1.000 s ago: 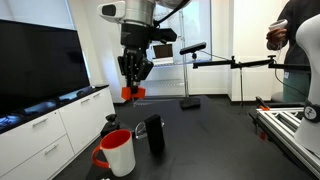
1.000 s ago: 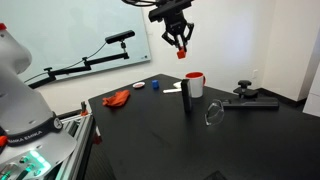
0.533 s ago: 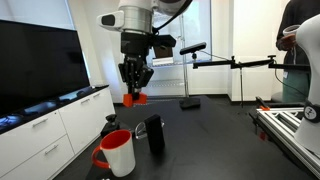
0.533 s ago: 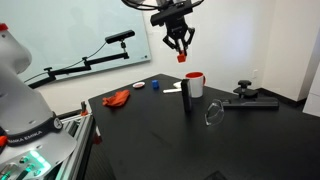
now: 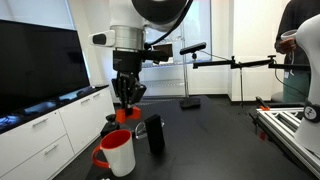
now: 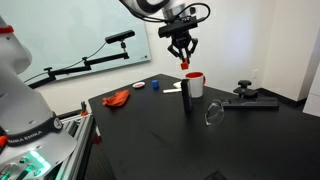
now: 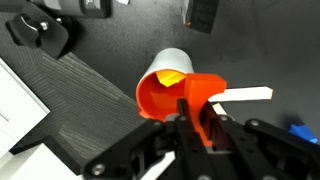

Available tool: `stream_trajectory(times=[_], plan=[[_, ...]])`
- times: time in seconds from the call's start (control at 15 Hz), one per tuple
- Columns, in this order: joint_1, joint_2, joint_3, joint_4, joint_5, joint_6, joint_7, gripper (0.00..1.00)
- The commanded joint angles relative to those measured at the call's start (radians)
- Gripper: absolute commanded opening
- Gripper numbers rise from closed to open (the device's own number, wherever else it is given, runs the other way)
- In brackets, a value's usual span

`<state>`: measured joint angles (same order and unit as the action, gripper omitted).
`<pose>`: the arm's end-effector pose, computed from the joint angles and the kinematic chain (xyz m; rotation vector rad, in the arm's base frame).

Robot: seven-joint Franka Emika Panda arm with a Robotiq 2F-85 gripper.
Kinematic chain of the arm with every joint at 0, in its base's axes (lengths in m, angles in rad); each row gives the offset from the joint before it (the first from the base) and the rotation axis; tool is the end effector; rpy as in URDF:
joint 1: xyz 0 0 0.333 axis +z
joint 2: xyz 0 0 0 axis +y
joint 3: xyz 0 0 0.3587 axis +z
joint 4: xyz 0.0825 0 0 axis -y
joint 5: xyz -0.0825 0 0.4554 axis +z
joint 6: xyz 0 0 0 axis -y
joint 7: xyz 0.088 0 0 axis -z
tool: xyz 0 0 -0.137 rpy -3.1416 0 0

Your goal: Pick up the orange black and place in inside the mug

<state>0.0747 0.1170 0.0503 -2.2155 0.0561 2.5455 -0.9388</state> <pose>0.6204 0.0781 0.3098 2.6871 1.5026 0.3280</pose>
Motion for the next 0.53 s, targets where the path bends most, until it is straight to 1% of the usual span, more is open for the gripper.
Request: stream_trajectory(times=[0.0, 0.47], plan=[[-0.022, 0.046, 0.032, 0.064, 0.020, 0.009, -0.018, 0.04], [-0.050, 0.132, 0.048, 0.141, 0.007, 0.003, -0.004, 0.04]])
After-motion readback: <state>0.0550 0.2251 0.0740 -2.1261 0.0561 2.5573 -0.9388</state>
